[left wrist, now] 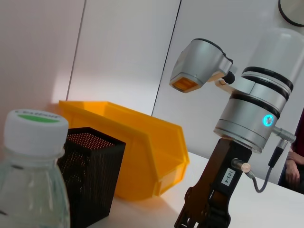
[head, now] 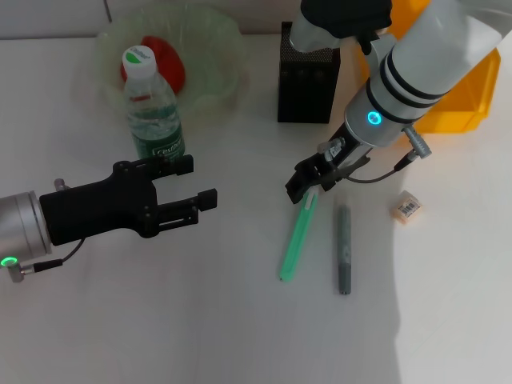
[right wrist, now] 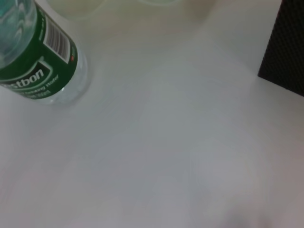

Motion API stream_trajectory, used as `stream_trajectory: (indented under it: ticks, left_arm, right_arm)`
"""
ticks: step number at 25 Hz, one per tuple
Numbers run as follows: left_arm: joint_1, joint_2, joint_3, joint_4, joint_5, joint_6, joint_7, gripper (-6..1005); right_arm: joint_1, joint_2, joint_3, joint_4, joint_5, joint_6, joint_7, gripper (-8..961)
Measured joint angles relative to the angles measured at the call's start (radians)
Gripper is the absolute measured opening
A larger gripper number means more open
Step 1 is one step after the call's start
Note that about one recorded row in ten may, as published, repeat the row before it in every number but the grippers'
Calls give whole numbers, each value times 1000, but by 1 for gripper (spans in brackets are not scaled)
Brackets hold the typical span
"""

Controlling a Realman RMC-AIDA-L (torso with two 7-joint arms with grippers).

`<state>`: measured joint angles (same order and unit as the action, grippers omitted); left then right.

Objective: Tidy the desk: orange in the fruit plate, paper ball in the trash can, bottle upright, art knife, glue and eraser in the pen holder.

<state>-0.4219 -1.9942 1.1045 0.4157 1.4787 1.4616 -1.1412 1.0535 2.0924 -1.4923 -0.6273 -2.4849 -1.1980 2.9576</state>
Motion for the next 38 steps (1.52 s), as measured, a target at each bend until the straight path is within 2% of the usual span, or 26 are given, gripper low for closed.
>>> stream_trajectory:
  ticks: [7,10,26,38]
  left_arm:
    - [-2,-2,0,0,0,0,1,746]
    - [-1,-2,0,0,0,0,1,746]
    - [-6,-10,-7,0,21,-9,12,745]
    - [-10,-11,-8,0,23,-9,12,745]
  right_arm:
    - [0,0,0,4,0,6,0,594]
    - [0,0,-1,5,0,9,0,476]
    - [0,0,-14,2,16,25,-2,182]
    - [-1,0,-14,5,17,18,-2,176]
